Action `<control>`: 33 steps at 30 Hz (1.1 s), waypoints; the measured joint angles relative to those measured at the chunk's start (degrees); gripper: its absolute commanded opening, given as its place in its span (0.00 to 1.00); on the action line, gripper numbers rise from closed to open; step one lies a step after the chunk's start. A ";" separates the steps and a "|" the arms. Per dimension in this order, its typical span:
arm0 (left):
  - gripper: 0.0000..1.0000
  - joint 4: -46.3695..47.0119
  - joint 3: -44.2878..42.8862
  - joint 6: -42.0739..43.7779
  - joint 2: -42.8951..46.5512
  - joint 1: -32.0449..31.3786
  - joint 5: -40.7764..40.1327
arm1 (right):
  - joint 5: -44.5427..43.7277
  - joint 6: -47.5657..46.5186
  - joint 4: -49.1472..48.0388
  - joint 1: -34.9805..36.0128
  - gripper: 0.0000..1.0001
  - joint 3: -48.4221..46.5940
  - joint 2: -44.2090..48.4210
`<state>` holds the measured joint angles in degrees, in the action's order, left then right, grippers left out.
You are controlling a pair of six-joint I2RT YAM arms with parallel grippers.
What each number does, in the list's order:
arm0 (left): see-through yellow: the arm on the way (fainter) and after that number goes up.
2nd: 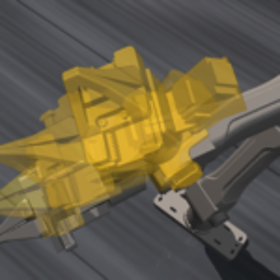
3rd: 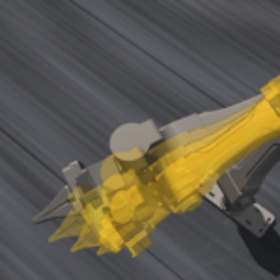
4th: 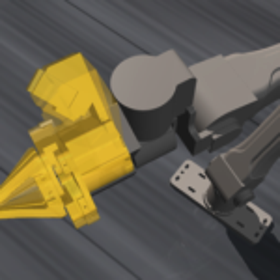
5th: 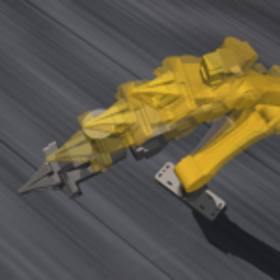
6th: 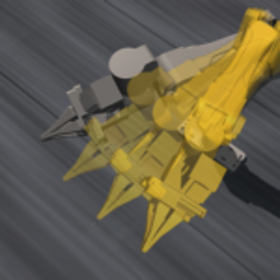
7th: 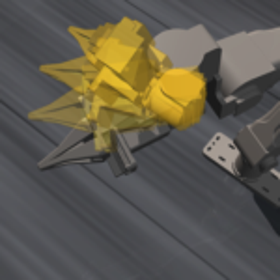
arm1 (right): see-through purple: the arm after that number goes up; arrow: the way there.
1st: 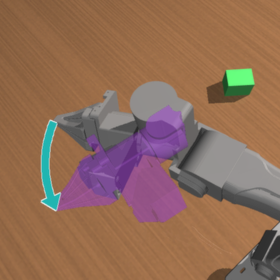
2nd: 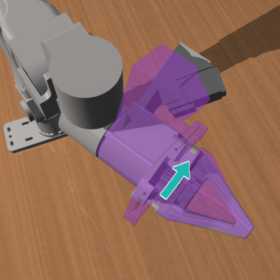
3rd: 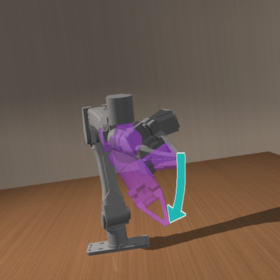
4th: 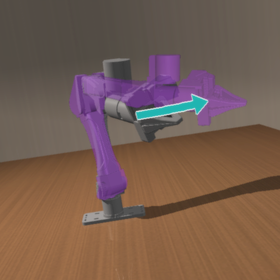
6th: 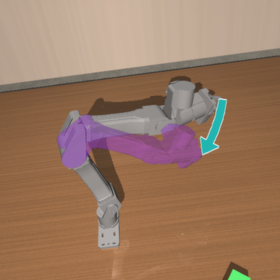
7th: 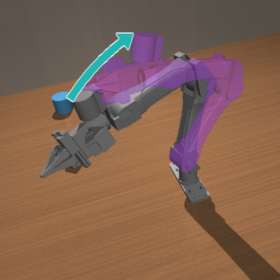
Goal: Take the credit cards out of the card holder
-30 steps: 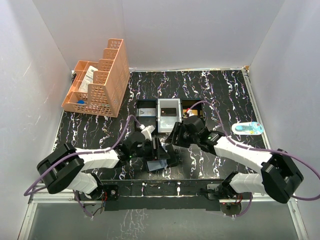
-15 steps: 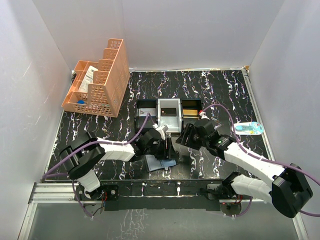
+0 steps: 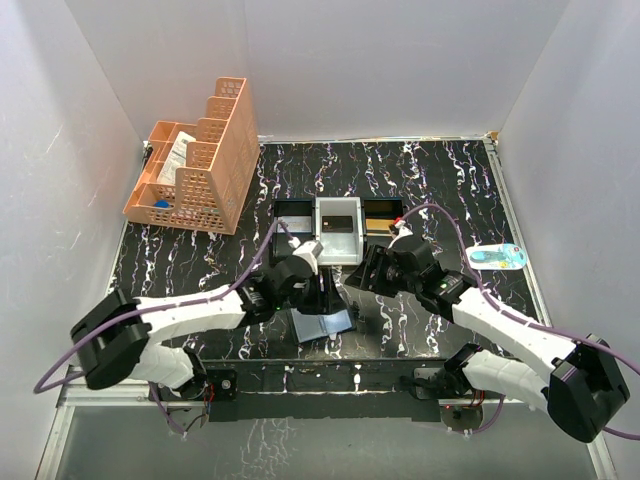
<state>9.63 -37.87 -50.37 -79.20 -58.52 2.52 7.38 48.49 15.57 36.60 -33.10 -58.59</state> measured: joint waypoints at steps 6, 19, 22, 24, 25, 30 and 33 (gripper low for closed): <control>0.60 -8.37 1.03 1.07 10.36 0.00 -7.19 | 7.58 -3.67 -2.12 0.00 0.54 -0.83 -0.07; 0.99 -35.93 7.21 -7.80 29.29 6.56 -25.90 | 7.02 -7.41 2.82 7.58 0.60 -10.10 -12.46; 0.99 -38.60 7.76 -7.30 30.82 12.33 -25.55 | 1.86 -7.91 5.29 12.15 0.67 -13.94 -15.43; 0.99 -40.46 7.78 -7.08 31.39 15.21 -25.55 | -1.66 -7.82 6.71 15.26 0.67 -16.26 -17.70; 0.99 -41.53 7.72 -7.10 31.52 16.24 -25.66 | -3.23 -7.87 7.41 16.70 0.68 -17.31 -18.97; 0.99 -48.33 5.42 -7.74 31.54 18.29 -27.91 | -8.87 -7.61 10.16 22.38 0.65 -22.18 -25.55; 0.99 -51.32 2.23 -8.20 31.45 18.29 -29.92 | -10.67 -7.45 11.45 23.91 0.59 -23.91 -28.55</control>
<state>-41.69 -35.64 -58.57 -47.75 -40.23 -27.40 -3.29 41.04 27.03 60.51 -57.01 -87.13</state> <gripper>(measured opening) 0.985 0.637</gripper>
